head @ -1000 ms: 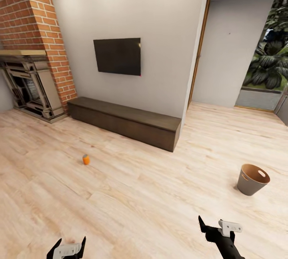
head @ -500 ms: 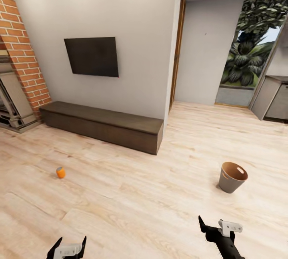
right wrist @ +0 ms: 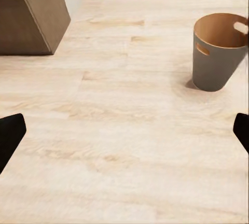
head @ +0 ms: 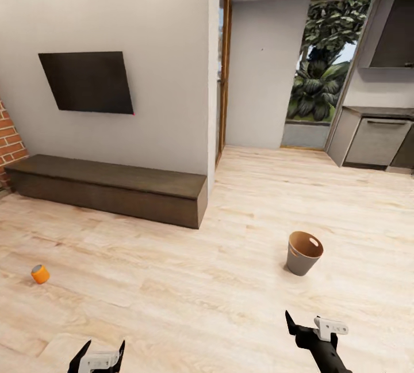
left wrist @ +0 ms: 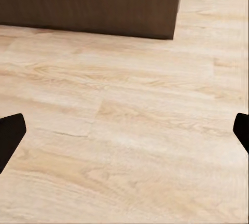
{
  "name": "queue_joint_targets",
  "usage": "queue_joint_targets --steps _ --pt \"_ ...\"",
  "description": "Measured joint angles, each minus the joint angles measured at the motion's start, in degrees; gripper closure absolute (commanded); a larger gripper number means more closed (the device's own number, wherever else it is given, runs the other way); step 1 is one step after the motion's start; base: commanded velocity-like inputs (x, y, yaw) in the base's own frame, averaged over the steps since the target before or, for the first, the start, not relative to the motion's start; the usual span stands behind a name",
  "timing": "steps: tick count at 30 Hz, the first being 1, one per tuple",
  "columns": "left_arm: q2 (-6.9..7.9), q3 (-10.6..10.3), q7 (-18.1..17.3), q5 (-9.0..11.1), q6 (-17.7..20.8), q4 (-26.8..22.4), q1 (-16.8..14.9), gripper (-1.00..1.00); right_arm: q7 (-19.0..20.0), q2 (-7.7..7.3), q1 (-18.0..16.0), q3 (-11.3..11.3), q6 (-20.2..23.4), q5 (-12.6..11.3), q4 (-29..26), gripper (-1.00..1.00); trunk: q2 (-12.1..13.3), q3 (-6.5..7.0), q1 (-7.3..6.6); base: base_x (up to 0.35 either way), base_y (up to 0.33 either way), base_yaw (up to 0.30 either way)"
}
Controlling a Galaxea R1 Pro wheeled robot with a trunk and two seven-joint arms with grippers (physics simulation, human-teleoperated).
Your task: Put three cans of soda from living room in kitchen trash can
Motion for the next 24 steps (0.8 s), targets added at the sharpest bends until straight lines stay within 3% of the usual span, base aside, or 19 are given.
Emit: queue_joint_targets --steps 24 --pt "0.00 0.03 0.00 -0.02 0.00 -0.02 0.01 -1.00 0.00 0.00 0.00 0.00 0.00 0.00 -0.02 -1.00 0.00 0.00 0.00 0.217 -0.219 -0.246"
